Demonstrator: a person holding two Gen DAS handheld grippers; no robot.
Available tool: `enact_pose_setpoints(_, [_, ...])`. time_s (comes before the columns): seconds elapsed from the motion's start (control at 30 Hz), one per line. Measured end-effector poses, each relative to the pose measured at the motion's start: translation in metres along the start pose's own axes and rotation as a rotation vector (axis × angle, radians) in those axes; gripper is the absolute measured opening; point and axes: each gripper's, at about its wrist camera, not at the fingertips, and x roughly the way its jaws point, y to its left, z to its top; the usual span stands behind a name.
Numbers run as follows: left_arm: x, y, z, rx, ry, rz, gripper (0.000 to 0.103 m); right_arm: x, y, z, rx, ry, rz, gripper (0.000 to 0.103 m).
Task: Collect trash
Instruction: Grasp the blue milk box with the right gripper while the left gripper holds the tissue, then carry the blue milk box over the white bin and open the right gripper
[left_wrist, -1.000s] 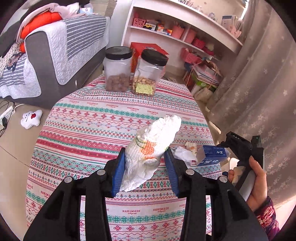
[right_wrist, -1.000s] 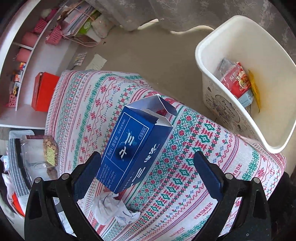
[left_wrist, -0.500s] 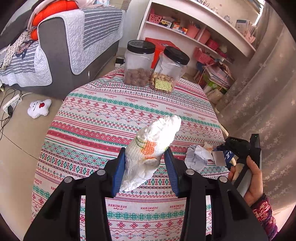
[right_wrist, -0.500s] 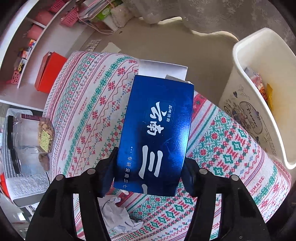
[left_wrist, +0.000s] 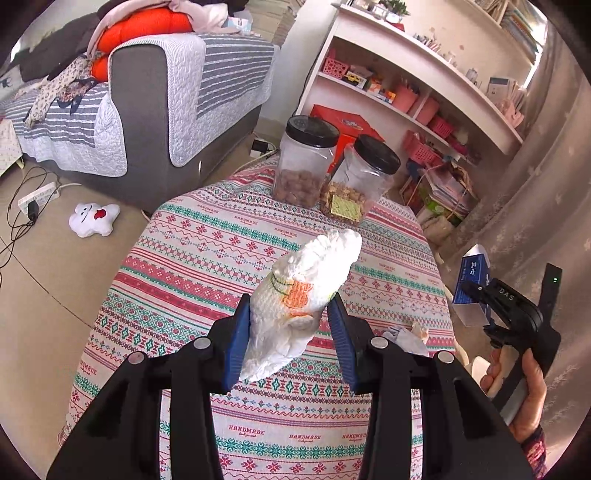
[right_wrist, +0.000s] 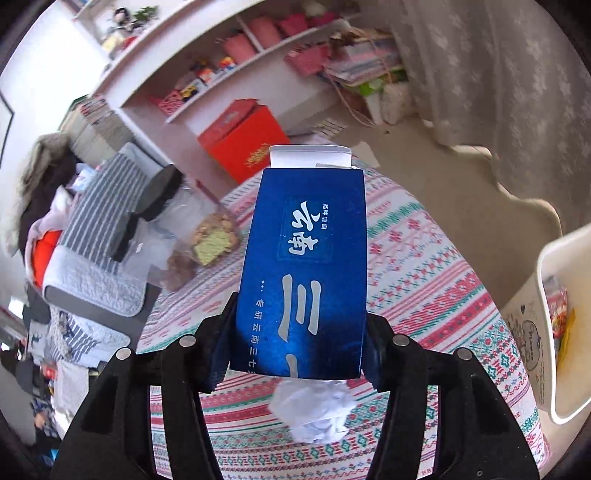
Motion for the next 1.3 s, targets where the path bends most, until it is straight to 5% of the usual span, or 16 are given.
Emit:
enact_pose_setpoints(0.23, [-0.025,-0.004,0.008,-0.006,-0.141,-0.003,0.042,-0.063,0.055,-0.017,-0.186,-0.156,0.103,0.053])
enact_pose_setpoints(0.53, [-0.057,-0.030,0.007,0.037,-0.294,-0.041,0.042,-0.126,0.058,-0.035,-0.308,-0.359,0.045,0.051])
enact_pose_setpoints(0.63, [-0.061,-0.042,0.003,0.056,-0.311,-0.061,0.041,-0.131,0.047,-0.035,-0.303,-0.341,0.045,0.051])
enact_pose_setpoints(0.83, [-0.055,-0.060,-0.006,0.085,-0.285,-0.080,0.041,-0.109,0.012,-0.044,-0.212,-0.164,0.054,0.051])
enact_pose_setpoints(1.07, [-0.054,-0.067,-0.008,0.098,-0.289,-0.101,0.041,-0.141,-0.013,-0.035,-0.191,-0.277,-0.013,0.051])
enact_pose_setpoints(1.3, [-0.042,-0.100,-0.023,0.161,-0.254,-0.139,0.041,-0.187,-0.078,-0.017,-0.065,-0.392,-0.246,0.051])
